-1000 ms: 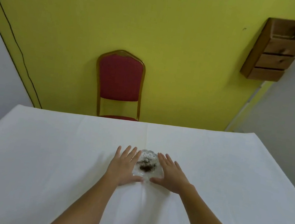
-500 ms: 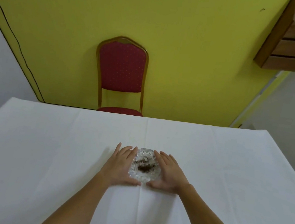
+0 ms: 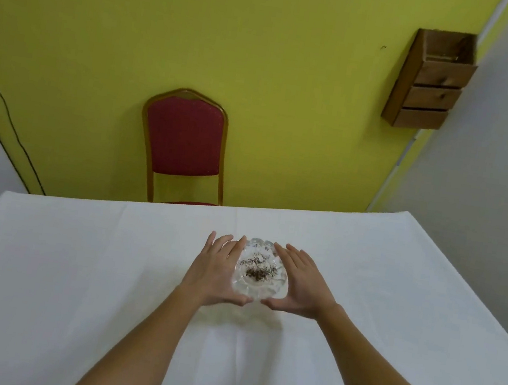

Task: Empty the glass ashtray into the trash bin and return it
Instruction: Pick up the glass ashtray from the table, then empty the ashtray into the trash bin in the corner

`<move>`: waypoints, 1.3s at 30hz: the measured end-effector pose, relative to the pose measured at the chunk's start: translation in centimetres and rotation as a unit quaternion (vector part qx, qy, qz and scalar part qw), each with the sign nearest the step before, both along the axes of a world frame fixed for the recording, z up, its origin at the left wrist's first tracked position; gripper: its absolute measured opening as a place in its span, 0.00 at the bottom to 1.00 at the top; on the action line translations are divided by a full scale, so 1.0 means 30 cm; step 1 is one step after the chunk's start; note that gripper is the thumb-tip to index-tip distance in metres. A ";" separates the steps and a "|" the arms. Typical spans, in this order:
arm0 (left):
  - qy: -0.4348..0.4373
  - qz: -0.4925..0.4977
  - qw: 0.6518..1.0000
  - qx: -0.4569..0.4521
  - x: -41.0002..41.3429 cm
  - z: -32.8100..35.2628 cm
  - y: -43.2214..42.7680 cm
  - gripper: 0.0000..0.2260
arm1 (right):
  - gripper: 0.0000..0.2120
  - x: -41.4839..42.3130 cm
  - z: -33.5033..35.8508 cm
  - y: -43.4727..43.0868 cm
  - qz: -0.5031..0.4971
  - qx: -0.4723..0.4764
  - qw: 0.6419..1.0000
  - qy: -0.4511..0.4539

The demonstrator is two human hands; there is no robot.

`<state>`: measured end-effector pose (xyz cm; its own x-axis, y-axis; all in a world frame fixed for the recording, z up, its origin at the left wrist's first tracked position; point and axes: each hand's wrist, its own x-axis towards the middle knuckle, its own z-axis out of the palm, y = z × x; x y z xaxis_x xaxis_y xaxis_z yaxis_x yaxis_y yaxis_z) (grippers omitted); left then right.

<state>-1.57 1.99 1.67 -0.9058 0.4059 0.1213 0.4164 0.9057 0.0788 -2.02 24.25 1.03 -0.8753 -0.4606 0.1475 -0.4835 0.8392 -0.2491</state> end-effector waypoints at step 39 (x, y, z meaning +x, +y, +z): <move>0.071 -0.513 0.854 0.051 0.666 0.110 1.898 0.54 | 0.58 1.321 0.125 1.524 -0.519 -0.231 0.823 -0.024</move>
